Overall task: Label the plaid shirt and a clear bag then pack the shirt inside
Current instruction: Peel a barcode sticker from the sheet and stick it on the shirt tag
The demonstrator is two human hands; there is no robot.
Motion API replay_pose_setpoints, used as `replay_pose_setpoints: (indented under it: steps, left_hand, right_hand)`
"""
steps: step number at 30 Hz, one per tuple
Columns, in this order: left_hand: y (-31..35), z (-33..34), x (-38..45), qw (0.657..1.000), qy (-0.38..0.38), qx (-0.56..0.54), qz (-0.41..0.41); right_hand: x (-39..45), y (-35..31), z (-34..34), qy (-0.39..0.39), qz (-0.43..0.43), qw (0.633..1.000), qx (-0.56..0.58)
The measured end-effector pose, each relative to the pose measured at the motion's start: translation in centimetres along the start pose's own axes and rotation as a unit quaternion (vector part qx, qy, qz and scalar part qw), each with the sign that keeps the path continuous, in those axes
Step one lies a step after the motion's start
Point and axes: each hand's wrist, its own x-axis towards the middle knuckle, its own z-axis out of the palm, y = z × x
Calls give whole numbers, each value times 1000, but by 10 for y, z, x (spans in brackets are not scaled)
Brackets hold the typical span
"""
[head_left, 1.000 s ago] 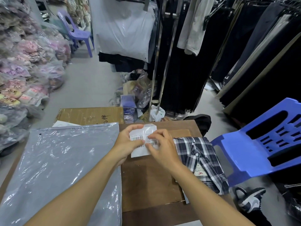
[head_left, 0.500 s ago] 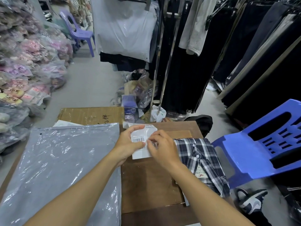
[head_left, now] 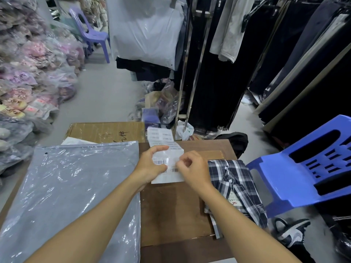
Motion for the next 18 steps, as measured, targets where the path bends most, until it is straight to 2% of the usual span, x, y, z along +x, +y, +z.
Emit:
replay_pose_setpoints:
  steps: [4, 8, 12, 15, 18]
  left_hand:
    - [-13, 2, 6, 999, 15, -6, -48]
    - [-28, 11, 7, 996, 5, -13, -85]
    - [-50, 27, 2, 990, -50, 21, -131]
    - [-65, 37, -2, 980, -85, 131, -125]
    - [-69, 40, -6, 925, -134, 347, -72]
  right_hand:
    - [7, 6, -16, 33, 112, 990, 82]
    - [11, 22, -34, 69, 204, 963, 164]
    - [10, 30, -45, 96, 238, 947, 195]
    - [7, 32, -45, 95, 241, 946, 195]
    - [4, 31, -42, 78, 243, 947, 195]
